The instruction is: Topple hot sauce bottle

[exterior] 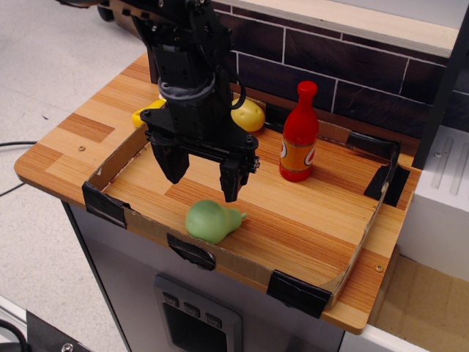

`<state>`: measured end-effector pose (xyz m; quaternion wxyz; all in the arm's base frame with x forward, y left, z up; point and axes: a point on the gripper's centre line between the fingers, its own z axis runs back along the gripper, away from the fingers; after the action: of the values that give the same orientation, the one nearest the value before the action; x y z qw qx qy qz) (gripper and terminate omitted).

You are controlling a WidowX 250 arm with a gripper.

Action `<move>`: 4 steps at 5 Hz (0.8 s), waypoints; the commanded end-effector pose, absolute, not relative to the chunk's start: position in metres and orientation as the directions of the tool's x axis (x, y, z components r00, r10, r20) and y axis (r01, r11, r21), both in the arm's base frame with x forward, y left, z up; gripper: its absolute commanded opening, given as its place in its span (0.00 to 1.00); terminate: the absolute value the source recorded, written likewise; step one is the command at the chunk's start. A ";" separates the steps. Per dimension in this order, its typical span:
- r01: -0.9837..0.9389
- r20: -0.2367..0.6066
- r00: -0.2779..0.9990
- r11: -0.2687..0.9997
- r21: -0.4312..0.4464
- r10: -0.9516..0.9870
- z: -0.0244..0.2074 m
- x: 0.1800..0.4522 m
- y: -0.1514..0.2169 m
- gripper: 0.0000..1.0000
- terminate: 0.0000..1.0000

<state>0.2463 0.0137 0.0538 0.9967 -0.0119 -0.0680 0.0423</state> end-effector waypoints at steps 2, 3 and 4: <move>-0.069 0.160 0.984 0.996 -0.062 0.078 0.071 0.258 0.001 1.00 0.00; -0.041 0.197 0.979 0.999 -0.027 0.046 0.083 0.270 -0.012 1.00 0.00; -0.052 0.218 0.974 0.998 -0.036 0.059 0.092 0.285 -0.025 1.00 0.00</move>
<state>0.2809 -0.0262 0.0833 0.9949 -0.0149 -0.0954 0.0294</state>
